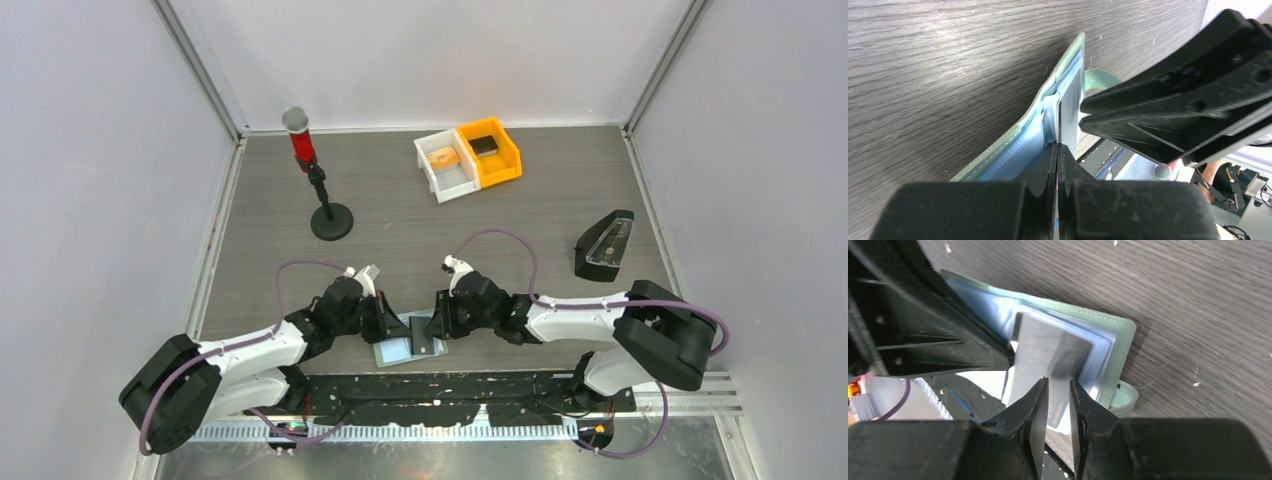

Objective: Take the credit cards out of the card holder
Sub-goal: Remove the credit card from the card holder.

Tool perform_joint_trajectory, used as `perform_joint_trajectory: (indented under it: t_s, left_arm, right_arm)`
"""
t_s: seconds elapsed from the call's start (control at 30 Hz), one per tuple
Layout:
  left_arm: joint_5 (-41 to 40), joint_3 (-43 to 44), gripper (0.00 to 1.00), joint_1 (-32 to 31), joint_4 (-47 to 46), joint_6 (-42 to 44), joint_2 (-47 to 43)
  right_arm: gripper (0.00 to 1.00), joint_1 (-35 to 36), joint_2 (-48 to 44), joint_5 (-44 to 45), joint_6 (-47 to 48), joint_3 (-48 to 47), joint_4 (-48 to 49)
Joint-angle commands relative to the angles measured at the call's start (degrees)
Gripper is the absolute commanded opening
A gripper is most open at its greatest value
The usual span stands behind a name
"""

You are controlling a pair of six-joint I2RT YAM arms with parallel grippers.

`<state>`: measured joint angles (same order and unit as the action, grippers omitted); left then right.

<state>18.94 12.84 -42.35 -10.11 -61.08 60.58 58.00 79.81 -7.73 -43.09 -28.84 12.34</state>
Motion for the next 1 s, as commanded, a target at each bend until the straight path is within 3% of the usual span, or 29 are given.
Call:
perform_joint_trajectory:
  t_s: [0.0,0.23,0.47,0.6,0.77,0.97]
  left_arm:
    - [1.86,2.64,0.00,0.16,-1.62,1.62,-0.20]
    - [-2.46,5.20,0.01,1.39,9.81,5.69,-4.37]
    - [-4.37,5.14,0.27,1.57,13.29,6.22,-8.85]
    - [-3.66,4.62,0.36,1.57,11.95,6.32,-8.30]
    - [-2.77,4.22,0.38,1.57,10.46,6.50,-6.25]
    - [-2.36,2.95,0.31,1.57,6.06,5.32,-3.16]
  right_arm:
    - [0.30,0.00,3.45,1.76,0.25,-1.67,1.56]
    - [0.29,0.01,5.79,3.42,-1.04,1.04,2.52]
    - [0.29,0.00,5.75,2.96,-1.47,1.62,3.38]
    - [0.29,0.01,5.45,2.70,-1.49,1.15,3.33]
    - [0.28,0.01,5.13,2.35,-1.55,0.88,3.38]
    - [0.28,0.01,4.89,2.28,-1.56,0.96,3.48]
